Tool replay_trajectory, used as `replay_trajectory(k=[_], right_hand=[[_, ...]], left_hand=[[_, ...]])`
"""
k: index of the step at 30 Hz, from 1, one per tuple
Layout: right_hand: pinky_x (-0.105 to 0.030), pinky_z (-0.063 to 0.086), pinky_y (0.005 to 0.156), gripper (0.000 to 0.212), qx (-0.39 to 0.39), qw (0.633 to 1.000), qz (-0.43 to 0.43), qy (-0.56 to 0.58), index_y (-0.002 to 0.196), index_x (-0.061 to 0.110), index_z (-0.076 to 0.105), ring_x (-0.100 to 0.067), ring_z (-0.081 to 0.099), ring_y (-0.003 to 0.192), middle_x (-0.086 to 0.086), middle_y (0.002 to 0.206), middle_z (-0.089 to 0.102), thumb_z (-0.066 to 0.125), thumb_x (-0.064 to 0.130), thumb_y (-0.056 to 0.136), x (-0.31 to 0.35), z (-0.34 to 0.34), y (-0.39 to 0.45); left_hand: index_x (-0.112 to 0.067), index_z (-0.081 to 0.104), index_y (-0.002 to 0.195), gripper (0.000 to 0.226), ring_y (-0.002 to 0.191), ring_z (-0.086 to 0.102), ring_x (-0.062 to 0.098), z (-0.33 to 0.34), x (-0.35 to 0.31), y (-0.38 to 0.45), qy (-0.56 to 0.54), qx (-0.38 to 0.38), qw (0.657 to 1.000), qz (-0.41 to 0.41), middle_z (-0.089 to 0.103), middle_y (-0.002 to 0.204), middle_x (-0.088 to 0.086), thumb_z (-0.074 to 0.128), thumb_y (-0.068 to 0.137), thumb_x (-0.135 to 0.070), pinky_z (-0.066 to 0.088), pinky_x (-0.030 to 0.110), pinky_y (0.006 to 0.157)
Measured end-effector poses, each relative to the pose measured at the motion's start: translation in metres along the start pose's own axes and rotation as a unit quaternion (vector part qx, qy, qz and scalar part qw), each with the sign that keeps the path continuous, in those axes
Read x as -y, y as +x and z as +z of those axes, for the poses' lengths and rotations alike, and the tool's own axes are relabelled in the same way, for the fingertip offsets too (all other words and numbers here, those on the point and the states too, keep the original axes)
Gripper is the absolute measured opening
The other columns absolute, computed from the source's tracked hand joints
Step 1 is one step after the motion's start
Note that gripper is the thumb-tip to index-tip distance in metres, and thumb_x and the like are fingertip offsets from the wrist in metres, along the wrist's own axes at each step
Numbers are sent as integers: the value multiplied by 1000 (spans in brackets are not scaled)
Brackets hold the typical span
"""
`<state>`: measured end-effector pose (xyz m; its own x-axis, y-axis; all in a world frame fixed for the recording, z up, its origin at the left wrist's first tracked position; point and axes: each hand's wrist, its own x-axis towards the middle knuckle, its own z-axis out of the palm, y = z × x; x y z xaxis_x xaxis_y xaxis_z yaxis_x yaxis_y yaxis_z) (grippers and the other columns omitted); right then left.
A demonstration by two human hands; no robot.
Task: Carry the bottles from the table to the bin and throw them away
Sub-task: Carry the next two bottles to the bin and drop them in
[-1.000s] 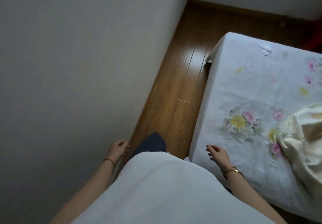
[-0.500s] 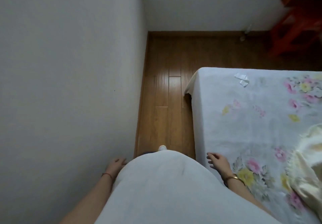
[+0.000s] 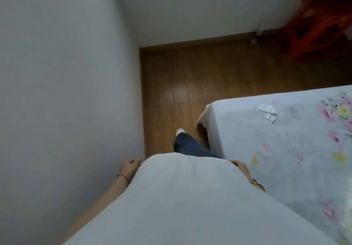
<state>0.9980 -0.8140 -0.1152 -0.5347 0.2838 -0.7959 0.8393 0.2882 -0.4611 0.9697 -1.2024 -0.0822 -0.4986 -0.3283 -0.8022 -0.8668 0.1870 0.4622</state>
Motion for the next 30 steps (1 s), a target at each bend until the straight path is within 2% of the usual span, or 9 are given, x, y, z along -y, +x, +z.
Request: replay_trajectory(k=[7,10,14,16,19,21,23,25,30], right_hand=[[-43,56,86,12,-52,996,-46,57,77,21,67,-25,64,79,-16,96,72,61,22,88,178,-48,94],[-42,56,88,8,-59,992,-68,92,87,21,68,-23,65,84,-12,97,72,60,22,89,234,-62,126],[-41,55,88,9,-62,992,-20,106,86,23,68,-30,67,92,-9,91,71,60,20,88,274,-70,172],[-36,51,88,9,-59,992,15,112,85,19,69,-31,66,94,-11,93,71,61,17,87,288,-74,195],[-36,47,95,9,-71,988,47,130,87,14,71,-26,62,100,-9,100,70,62,17,87,317,-86,226],[-32,51,84,13,-91,979,72,169,90,11,72,-25,62,97,-8,100,69,61,18,88,344,-99,242],[-26,51,72,12,-121,962,83,228,86,13,71,-22,61,86,-12,99,69,59,18,88,373,-117,257],[-34,55,81,12,-161,942,86,282,87,18,70,-22,63,86,-13,103,70,58,20,88,398,-139,270],[-43,53,95,12,-236,905,105,337,98,22,67,-26,65,100,-7,103,69,58,21,91,424,-179,281]], left_hand=[[1,60,104,16,40,58,-5,0,-168,67,-3,-9,1000,15,59,78,7,48,98,-5,37,3,36],[18,59,117,31,58,54,10,3,-232,103,5,-11,1000,-4,57,73,3,50,96,-3,39,5,36],[19,57,118,30,38,58,-1,26,-318,155,37,8,999,-5,56,72,5,51,94,2,41,6,36],[19,58,118,31,55,65,1,42,-368,184,35,25,999,5,64,85,13,52,94,1,49,14,53],[10,62,120,32,101,59,28,64,-456,228,67,31,997,18,64,120,24,57,92,-3,46,33,88],[6,64,118,30,113,59,37,82,-520,251,109,42,993,33,65,121,21,59,91,-7,47,36,95],[4,65,109,21,94,64,34,105,-586,270,139,71,987,50,67,99,15,57,93,-7,55,23,74],[3,62,104,15,64,56,22,130,-647,291,155,89,982,57,59,78,10,54,94,-6,49,16,43],[-4,64,116,28,73,62,19,207,-770,322,274,143,945,108,67,100,11,53,96,-21,52,29,67]])
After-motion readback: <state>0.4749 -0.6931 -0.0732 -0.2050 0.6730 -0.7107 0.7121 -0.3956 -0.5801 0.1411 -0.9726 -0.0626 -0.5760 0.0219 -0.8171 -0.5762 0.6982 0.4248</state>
